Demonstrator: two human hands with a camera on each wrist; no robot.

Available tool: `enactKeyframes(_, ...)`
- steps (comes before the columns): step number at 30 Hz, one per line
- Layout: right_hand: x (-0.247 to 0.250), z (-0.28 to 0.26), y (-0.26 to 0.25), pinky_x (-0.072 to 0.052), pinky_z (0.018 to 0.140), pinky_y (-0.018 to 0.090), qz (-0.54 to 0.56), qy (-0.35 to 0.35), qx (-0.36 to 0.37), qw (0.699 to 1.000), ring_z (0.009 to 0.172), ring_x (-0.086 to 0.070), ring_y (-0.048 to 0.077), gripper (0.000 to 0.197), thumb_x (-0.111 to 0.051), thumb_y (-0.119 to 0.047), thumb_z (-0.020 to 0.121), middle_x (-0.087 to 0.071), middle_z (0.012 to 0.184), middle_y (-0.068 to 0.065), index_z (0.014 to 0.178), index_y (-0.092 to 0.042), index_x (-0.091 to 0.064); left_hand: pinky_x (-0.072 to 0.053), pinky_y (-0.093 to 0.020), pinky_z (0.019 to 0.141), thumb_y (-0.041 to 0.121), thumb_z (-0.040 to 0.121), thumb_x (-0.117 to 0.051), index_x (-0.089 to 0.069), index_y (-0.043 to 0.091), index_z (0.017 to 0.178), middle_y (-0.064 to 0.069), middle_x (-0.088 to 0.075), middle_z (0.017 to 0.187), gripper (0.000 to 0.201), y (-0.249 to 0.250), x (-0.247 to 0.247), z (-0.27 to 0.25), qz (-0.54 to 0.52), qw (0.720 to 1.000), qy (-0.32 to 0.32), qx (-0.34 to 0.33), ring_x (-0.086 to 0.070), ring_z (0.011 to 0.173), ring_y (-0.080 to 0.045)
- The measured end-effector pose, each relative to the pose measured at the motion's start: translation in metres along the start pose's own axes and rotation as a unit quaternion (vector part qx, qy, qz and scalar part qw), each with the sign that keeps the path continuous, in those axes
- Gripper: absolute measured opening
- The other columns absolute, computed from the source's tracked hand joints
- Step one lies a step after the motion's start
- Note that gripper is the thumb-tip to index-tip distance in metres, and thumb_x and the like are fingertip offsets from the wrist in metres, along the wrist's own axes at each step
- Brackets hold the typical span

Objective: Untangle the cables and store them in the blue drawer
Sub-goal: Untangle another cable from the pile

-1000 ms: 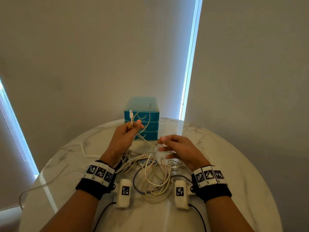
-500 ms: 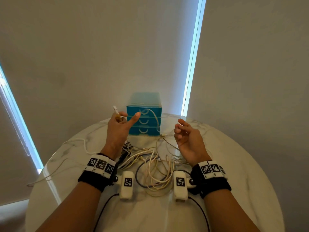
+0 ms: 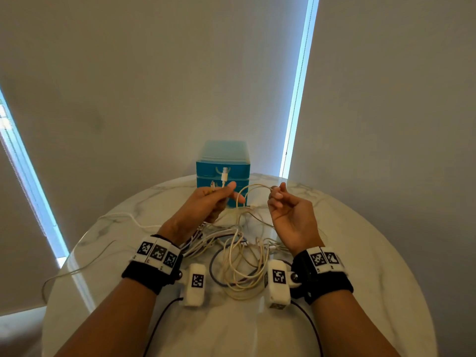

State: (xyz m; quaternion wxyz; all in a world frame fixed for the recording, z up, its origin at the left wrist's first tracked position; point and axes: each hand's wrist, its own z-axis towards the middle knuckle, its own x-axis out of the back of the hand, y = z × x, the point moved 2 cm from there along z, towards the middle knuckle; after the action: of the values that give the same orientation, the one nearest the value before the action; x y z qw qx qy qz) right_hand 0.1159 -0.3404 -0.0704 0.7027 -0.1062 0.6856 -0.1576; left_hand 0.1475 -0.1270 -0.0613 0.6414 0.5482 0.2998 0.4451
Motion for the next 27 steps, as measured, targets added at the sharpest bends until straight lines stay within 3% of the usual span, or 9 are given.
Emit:
enactKeyframes(6, 0.002, 0.003, 0.001, -0.051, 0.055, 0.021, -0.022, -0.001, 0.006, 1.0, 0.067, -0.06, 0.016, 0.027, -0.04, 0.012, 0.1, -0.061, 0.09, 0.014, 0.11, -0.007, -0.057, -0.026, -0.027, 0.054, 0.058, 0.095, -0.067, -0.082, 0.021, 0.097, 0.001, -0.039, 0.065, 0.041, -0.004, -0.001, 0.001, 0.039, 0.999, 0.018, -0.006, -0.028, 0.057, -0.013)
enactKeyframes(10, 0.001, 0.001, 0.005, -0.053, 0.056, 0.022, -0.202, -0.013, -0.019, 0.979, 0.073, -0.067, 0.015, 0.022, -0.063, -0.009, 0.104, -0.073, 0.123, 0.017, 0.126, -0.01, -0.06, -0.024, -0.027, 0.053, 0.057, 0.099, -0.066, -0.078, 0.018, 0.1, 0.001, -0.045, 0.067, 0.041, -0.004, 0.003, 0.004, -0.015, 0.999, 0.044, -0.012, -0.028, 0.056, -0.013)
enactKeyframes(12, -0.002, -0.002, 0.009, -0.047, 0.051, 0.021, -0.384, -0.041, -0.041, 0.922, 0.067, -0.06, 0.012, 0.036, -0.075, -0.024, 0.1, -0.076, 0.127, 0.011, 0.132, -0.014, -0.062, -0.023, -0.026, 0.052, 0.054, 0.102, -0.064, -0.076, 0.017, 0.101, 0.001, -0.051, 0.068, 0.039, -0.004, 0.004, 0.005, -0.037, 0.997, 0.06, -0.014, -0.028, 0.054, -0.012)
enactKeyframes(15, -0.006, -0.011, 0.016, -0.039, 0.049, 0.023, -0.599, -0.101, -0.083, 0.79, 0.058, -0.055, 0.012, 0.055, -0.084, -0.03, 0.093, -0.082, 0.114, 0.007, 0.138, -0.029, -0.053, -0.022, -0.023, 0.048, 0.049, 0.104, -0.064, -0.075, 0.014, 0.103, 0.001, -0.057, 0.071, 0.037, -0.005, 0.007, 0.007, -0.058, 0.994, 0.093, -0.008, -0.028, 0.052, -0.01)
enactKeyframes(17, -0.007, -0.015, 0.017, -0.042, 0.051, 0.025, -0.635, -0.128, -0.091, 0.756, 0.059, -0.058, 0.013, 0.057, -0.083, -0.026, 0.093, -0.083, 0.108, 0.008, 0.139, -0.032, -0.05, -0.022, -0.021, 0.046, 0.049, 0.105, -0.064, -0.075, 0.013, 0.103, 0.001, -0.059, 0.071, 0.037, -0.005, 0.008, 0.007, -0.065, 0.993, 0.101, -0.008, -0.028, 0.051, -0.009)
enactKeyframes(19, -0.008, -0.012, 0.014, -0.043, 0.051, 0.024, -0.59, -0.11, -0.032, 0.8, 0.06, -0.058, 0.013, 0.052, -0.079, -0.018, 0.096, -0.081, 0.101, 0.007, 0.141, -0.026, -0.054, -0.023, -0.02, 0.045, 0.051, 0.105, -0.063, -0.076, 0.011, 0.103, 0.005, -0.059, 0.068, 0.042, -0.006, 0.011, 0.007, -0.052, 0.992, 0.111, -0.005, -0.028, 0.049, -0.009)
enactKeyframes(23, -0.002, -0.001, -0.006, -0.046, 0.051, 0.02, -0.349, -0.013, 0.09, 0.933, 0.062, -0.057, 0.011, 0.029, -0.061, -0.009, 0.107, -0.076, 0.101, 0.009, 0.135, -0.017, -0.064, -0.028, -0.026, 0.052, 0.078, 0.09, -0.065, -0.078, 0.01, 0.105, 0.001, -0.058, 0.072, 0.071, -0.009, 0.015, 0.006, 0.032, 0.994, 0.105, 0.012, -0.032, 0.054, -0.01)
enactKeyframes(25, 0.003, 0.001, -0.012, -0.047, 0.052, 0.019, -0.278, -0.001, 0.099, 0.955, 0.064, -0.058, 0.011, 0.028, -0.058, -0.008, 0.108, -0.076, 0.101, 0.008, 0.134, -0.017, -0.065, -0.035, -0.027, 0.058, 0.08, 0.085, -0.069, -0.077, 0.013, 0.108, 0.001, -0.058, 0.075, 0.072, -0.009, 0.013, 0.003, 0.077, 0.992, 0.091, 0.028, -0.042, 0.058, -0.009)
enactKeyframes(27, 0.008, 0.003, -0.013, -0.048, 0.052, 0.019, -0.227, 0.012, 0.102, 0.968, 0.065, -0.058, 0.011, 0.028, -0.059, -0.008, 0.108, -0.075, 0.102, 0.009, 0.134, -0.017, -0.065, -0.046, -0.028, 0.072, 0.071, 0.086, -0.074, -0.08, 0.017, 0.109, 0.0, -0.071, 0.086, 0.059, -0.011, 0.013, 0.001, 0.113, 0.99, 0.073, 0.043, -0.062, 0.077, -0.013)
